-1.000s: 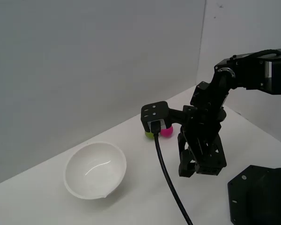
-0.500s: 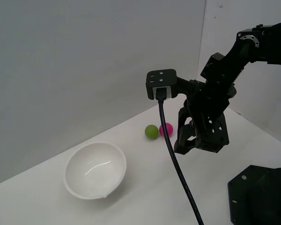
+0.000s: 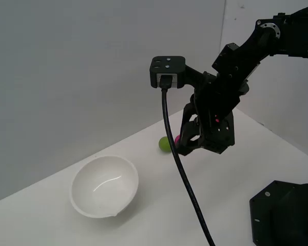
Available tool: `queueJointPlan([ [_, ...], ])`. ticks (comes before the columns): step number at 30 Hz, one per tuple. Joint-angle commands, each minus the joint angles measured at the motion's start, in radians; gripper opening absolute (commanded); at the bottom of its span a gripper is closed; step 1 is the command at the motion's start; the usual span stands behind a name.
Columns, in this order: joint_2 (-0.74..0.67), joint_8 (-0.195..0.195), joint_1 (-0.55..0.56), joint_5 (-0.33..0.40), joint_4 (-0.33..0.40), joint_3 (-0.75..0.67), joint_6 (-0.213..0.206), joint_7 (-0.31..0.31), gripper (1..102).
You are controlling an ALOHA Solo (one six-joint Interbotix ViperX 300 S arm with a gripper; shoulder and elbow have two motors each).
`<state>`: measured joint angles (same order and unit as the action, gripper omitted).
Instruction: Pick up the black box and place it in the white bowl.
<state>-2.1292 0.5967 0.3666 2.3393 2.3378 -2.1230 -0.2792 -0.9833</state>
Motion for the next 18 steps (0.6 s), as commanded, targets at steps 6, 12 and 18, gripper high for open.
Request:
queueJointPlan([
  [6,0.051,0.003,0.074,-0.072,-0.064,0.046,-0.071,0.092,3],
  [12,0.152,-0.017,0.164,-0.138,-0.132,0.149,-0.071,0.133,3],
  [18,0.227,-0.018,0.206,-0.187,-0.183,0.224,-0.071,0.169,3],
])
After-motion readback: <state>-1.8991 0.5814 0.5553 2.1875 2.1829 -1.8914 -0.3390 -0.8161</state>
